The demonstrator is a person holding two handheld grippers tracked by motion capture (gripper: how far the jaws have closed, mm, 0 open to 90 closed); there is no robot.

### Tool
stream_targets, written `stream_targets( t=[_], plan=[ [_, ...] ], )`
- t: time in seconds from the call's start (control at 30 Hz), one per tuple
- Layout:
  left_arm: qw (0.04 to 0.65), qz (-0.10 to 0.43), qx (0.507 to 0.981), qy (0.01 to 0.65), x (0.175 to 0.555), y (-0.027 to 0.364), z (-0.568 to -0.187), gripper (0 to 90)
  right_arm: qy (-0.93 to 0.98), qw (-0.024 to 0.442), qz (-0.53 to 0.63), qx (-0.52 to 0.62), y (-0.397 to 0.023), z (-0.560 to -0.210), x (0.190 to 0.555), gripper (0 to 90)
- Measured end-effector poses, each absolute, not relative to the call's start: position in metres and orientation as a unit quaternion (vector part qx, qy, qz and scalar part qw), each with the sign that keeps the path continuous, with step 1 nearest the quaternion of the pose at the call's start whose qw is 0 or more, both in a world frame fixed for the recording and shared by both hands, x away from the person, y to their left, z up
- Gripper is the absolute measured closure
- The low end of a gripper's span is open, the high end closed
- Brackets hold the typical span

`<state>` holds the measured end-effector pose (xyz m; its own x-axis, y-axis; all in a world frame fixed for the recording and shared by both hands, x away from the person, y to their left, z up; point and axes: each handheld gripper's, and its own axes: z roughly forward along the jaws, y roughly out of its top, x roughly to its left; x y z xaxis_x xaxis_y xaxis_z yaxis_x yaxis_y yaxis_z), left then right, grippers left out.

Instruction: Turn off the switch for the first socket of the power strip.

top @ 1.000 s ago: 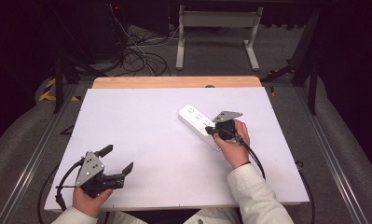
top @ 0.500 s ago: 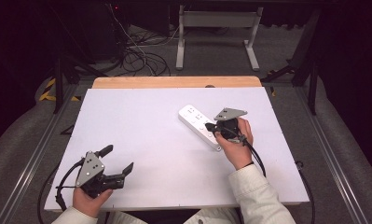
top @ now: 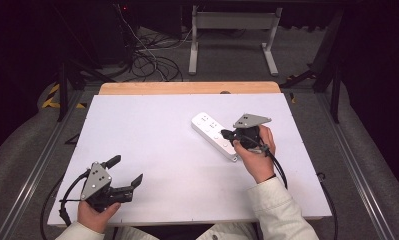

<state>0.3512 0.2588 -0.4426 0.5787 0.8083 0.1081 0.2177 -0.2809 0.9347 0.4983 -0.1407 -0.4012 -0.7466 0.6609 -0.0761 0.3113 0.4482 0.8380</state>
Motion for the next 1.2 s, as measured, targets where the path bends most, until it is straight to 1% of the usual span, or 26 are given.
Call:
stream_targets(
  t=[0.03, 0.07, 0.1, 0.13, 0.17, 0.23, 0.27, 0.3, 0.37, 0.4, 0.57, 0.7, 0.87, 1.03, 1.2],
  plan=[
    [0.488, 0.301, 0.743, 0.345, 0.352, 0.259, -0.442, 11.9, 0.827, 0.201, 0.435, 0.294, -0.141, -0.401, 0.498, 90.0],
    [0.487, 0.301, 0.744, 0.345, 0.352, 0.259, -0.443, 11.9, 0.825, 0.195, 0.439, 0.297, -0.142, -0.401, 0.498, 85.3],
    [0.486, 0.3, 0.744, 0.346, 0.352, 0.259, -0.443, 11.9, 0.821, 0.187, 0.444, 0.307, -0.142, -0.401, 0.499, 72.5],
    [0.486, 0.299, 0.744, 0.348, 0.352, 0.259, -0.443, 11.9, 0.817, 0.176, 0.451, 0.314, -0.143, -0.402, 0.499, 66.6],
    [0.486, 0.298, 0.745, 0.347, 0.351, 0.26, -0.442, 11.9, 0.815, 0.168, 0.454, 0.319, -0.143, -0.402, 0.499, 64.4],
    [0.487, 0.298, 0.745, 0.346, 0.351, 0.26, -0.442, 11.9, 0.807, 0.166, 0.464, 0.324, -0.145, -0.401, 0.496, 58.2],
    [0.487, 0.296, 0.745, 0.347, 0.35, 0.26, -0.442, 11.9, 0.798, 0.159, 0.482, 0.326, -0.146, -0.398, 0.494, 53.2],
    [0.488, 0.297, 0.744, 0.346, 0.35, 0.26, -0.441, 11.9, 0.798, 0.159, 0.482, 0.326, -0.146, -0.398, 0.494, 53.2],
    [0.489, 0.296, 0.744, 0.346, 0.349, 0.26, -0.441, 11.9, 0.795, 0.154, 0.486, 0.327, -0.147, -0.395, 0.491, 50.1],
    [0.49, 0.295, 0.744, 0.346, 0.349, 0.26, -0.441, 11.9, 0.798, 0.16, 0.48, 0.327, -0.149, -0.392, 0.486, 43.0],
    [0.493, 0.29, 0.744, 0.345, 0.342, 0.259, -0.441, 11.9, 0.793, 0.163, 0.489, 0.324, -0.152, -0.386, 0.476, 39.5],
    [0.492, 0.29, 0.747, 0.34, 0.338, 0.258, -0.441, 11.9, 0.789, 0.168, 0.506, 0.304, -0.157, -0.379, 0.461, 35.1],
    [0.493, 0.289, 0.747, 0.339, 0.336, 0.258, -0.441, 11.9, 0.79, 0.169, 0.515, 0.285, -0.164, -0.377, 0.448, 32.9],
    [0.493, 0.289, 0.747, 0.339, 0.336, 0.258, -0.442, 11.1, 0.792, 0.163, 0.524, 0.269, -0.178, -0.385, 0.431, 31.0],
    [0.492, 0.29, 0.748, 0.339, 0.335, 0.258, -0.442, 11.1, 0.793, 0.166, 0.534, 0.244, -0.188, -0.394, 0.422, 30.3]
  ],
)
